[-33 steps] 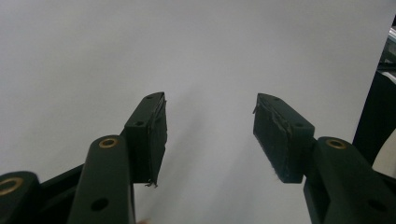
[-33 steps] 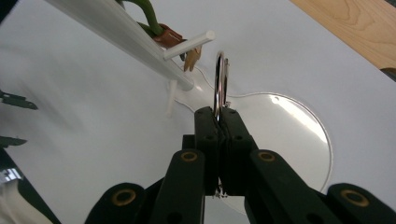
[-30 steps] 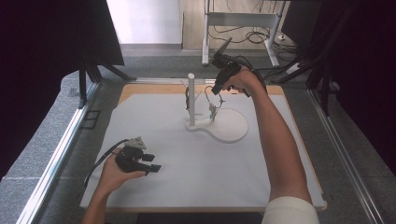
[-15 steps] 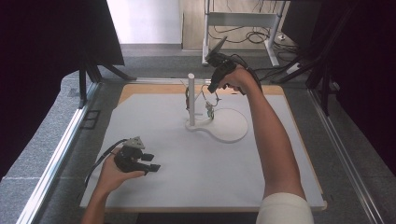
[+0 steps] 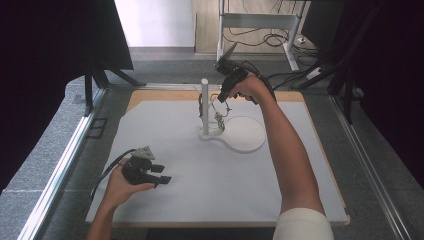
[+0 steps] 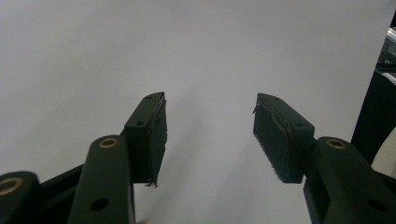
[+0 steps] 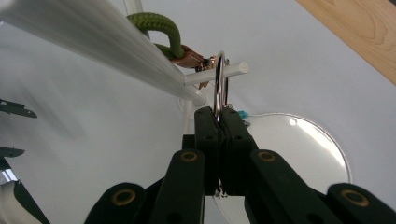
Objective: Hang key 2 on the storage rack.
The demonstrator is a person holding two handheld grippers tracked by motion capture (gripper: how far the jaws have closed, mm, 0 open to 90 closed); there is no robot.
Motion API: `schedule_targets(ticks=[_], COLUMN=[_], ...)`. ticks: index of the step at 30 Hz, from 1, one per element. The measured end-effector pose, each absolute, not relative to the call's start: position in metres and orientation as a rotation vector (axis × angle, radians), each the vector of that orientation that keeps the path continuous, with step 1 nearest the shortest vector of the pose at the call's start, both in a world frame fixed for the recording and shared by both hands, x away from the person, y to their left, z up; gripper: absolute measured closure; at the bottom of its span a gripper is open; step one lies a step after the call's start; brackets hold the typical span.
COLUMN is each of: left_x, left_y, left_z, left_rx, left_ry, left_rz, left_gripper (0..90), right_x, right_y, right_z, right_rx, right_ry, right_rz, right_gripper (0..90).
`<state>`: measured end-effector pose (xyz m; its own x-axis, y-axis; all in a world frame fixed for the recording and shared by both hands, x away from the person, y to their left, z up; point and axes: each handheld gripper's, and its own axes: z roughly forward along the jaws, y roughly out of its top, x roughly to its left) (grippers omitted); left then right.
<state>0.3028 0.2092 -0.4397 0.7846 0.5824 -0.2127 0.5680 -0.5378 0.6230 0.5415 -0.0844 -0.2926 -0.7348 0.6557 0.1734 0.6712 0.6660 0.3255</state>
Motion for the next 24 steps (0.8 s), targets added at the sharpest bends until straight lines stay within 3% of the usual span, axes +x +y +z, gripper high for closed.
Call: schedule_targets(ticks=[18,24], left_x=[0.302,0.303], left_y=[0.209,0.208], left_z=[-0.440,-0.441], left_rx=[2.273,2.276], left_ry=[0.851,0.850], left_rz=[0.031,0.030], left_gripper=[45.0,45.0], right_x=[0.531,0.528], right_y=[-0.076,-0.078], right_z=[-0.323,-0.325], right_rx=[-1.067,-1.050], right_ry=[-2.784,-2.764], right_rz=[-0.582,-0.622], right_gripper=[86.4,80.8])
